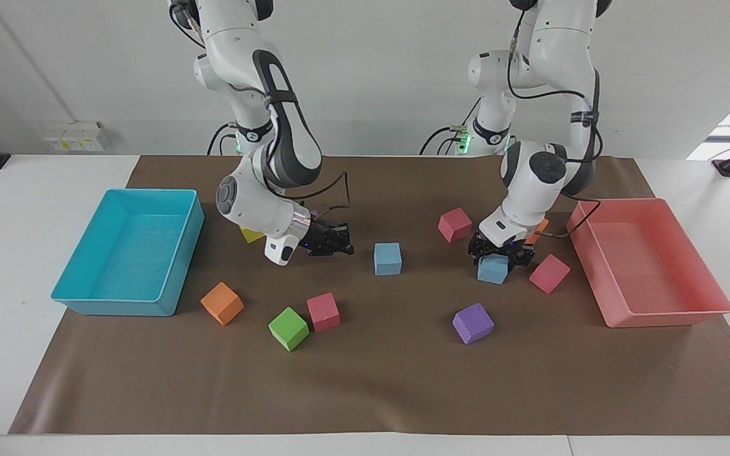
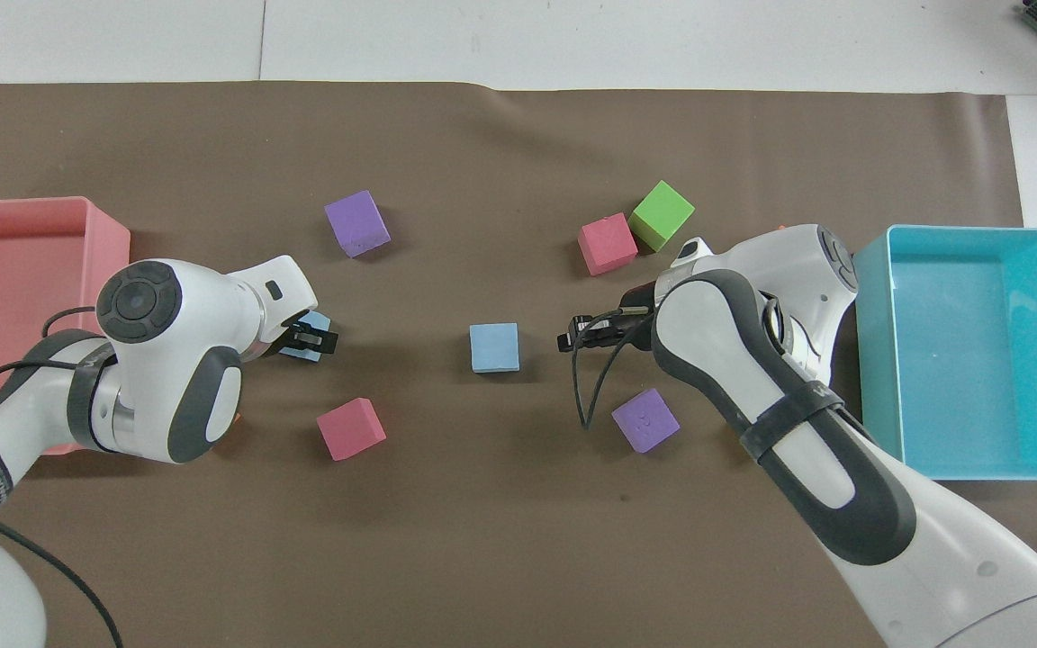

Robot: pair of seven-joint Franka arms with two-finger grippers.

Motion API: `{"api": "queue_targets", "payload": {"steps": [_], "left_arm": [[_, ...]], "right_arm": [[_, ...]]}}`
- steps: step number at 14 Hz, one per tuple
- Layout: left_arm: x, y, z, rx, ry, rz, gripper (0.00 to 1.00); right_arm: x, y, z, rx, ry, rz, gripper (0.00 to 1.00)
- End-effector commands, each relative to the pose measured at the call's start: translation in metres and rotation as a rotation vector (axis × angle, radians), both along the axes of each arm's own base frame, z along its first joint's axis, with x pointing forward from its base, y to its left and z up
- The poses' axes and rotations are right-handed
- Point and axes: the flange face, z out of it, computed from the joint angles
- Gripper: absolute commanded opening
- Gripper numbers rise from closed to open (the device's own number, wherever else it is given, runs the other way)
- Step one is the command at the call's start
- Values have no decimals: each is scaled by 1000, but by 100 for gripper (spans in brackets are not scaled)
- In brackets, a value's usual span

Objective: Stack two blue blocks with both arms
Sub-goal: 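Lift the held blue cube with the left gripper toward the center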

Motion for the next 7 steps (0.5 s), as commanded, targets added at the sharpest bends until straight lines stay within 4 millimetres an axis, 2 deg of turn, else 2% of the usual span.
{"api": "queue_targets", "payload": {"steps": [1,2,3,5,7], "left_arm": [[-1,0,-1,14,-19,-1,63],[-1,-1,0,14,-19,-1,59],[0,-1,0,13,-20,0,56],[3,-1,5,10,-29,21,52],[10,-1,17,12,-22,45,51]], "right_arm": [[-4,-1,-1,48,-3,-42,0],[-4,-3,-5,66,11,-62,0],[-5,-4,-18,84,26,-79,0],[-5,-7,-24,116,35,-108,0],[-5,-13,-26,131,48,-133,0]]}}
